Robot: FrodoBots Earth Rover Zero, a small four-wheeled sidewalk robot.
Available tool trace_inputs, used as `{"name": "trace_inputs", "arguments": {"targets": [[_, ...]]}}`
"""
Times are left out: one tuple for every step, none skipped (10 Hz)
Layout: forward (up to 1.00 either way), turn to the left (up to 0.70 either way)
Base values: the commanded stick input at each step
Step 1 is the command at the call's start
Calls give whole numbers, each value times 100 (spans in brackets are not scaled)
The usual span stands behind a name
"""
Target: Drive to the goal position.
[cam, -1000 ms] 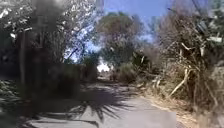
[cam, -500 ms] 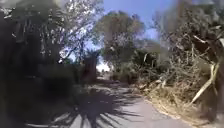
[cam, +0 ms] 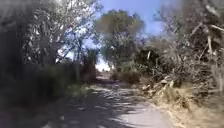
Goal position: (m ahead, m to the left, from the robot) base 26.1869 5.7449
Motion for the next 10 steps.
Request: {"name": "trace_inputs", "arguments": {"targets": [[85, 6], [85, 14], [85, 1], [85, 7], [85, 13], [85, 0], [85, 0], [85, 6], [85, 4], [85, 1]]}}
